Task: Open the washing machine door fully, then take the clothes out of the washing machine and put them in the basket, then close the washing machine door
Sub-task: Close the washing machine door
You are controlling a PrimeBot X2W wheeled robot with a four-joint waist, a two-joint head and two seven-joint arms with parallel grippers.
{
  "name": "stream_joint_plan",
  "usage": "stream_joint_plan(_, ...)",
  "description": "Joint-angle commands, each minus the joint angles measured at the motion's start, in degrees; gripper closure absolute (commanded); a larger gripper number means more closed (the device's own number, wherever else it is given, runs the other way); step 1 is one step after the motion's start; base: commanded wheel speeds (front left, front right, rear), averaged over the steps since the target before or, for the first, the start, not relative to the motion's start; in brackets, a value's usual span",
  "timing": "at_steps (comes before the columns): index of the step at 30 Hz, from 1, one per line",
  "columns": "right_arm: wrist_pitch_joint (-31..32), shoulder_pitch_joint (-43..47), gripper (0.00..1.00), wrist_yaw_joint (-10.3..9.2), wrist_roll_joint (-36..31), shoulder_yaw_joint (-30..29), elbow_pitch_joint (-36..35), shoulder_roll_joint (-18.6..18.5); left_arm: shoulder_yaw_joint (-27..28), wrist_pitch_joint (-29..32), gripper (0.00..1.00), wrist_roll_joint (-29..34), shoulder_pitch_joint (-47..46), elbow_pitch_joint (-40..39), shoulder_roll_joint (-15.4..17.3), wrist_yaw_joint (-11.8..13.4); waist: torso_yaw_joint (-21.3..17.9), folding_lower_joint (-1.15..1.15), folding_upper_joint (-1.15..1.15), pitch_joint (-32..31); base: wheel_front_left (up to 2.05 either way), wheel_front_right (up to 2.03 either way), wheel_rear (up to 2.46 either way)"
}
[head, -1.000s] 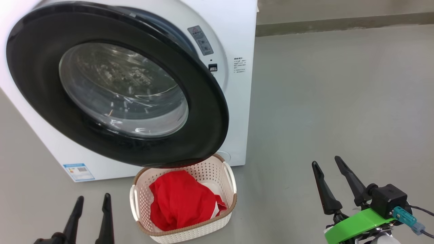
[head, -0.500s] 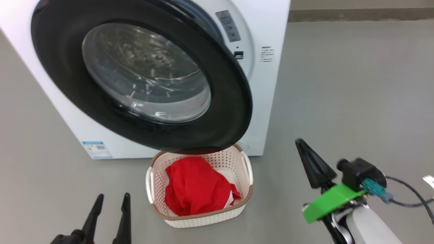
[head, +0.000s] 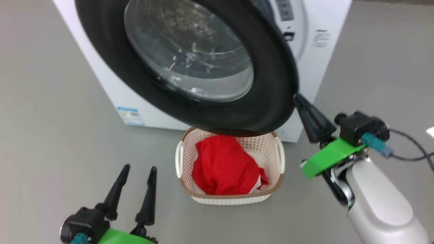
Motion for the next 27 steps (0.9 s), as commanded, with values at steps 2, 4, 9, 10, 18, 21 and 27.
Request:
stream_joint_plan(2,-0.37,-3.84,1.00,0.36,-0.17,0.45,-0.42,-0.22,0.14,-0.70,0.00,-0.71,-3.18,-2.22,0.31,0.11,4.57,0.00,0.00,4.68,0.00,0.00,0.00)
stream_joint_plan(4,-0.37,-5.80,1.00,0.36,-0.03,0.32,0.14,-0.59,-0.80,-0.70,0.00,-0.95,-4.00,-2.58,0.31,0.41,5.48,0.00,0.00,6.00,0.00,0.00,0.00)
stream_joint_plan(9,-0.37,-10.24,1.00,0.36,0.51,0.51,1.53,-1.81,-2.21,-0.70,0.00,-1.31,-5.58,-3.17,0.31,0.90,6.85,0.00,0.00,9.30,0.00,0.00,0.00)
stream_joint_plan(10,-0.37,-11.01,1.00,0.36,0.55,0.38,1.72,-2.05,-2.39,-0.70,0.00,-1.39,-5.87,-3.23,0.31,0.96,7.02,0.00,0.00,9.92,0.00,0.00,0.00)
stream_joint_plan(18,-0.37,-16.41,1.00,0.36,-0.26,-3.84,1.41,-3.41,-3.75,-0.70,0.00,-1.92,-8.33,-3.56,0.31,1.01,7.70,0.00,0.00,14.37,0.00,0.00,0.00)
stream_joint_plan(21,-0.37,-17.89,1.00,0.36,-0.63,-4.10,1.74,-4.08,-4.14,-0.70,0.00,-2.18,-9.05,-3.68,0.31,1.13,7.97,0.00,0.00,15.23,0.00,0.00,0.00)
stream_joint_plan(27,-0.37,-22.79,1.00,0.36,-1.00,-8.32,3.16,-5.98,-4.63,-0.70,0.00,-2.29,-10.45,-3.53,0.30,1.21,9.48,0.00,0.00,16.90,0.00,0.00,0.00)
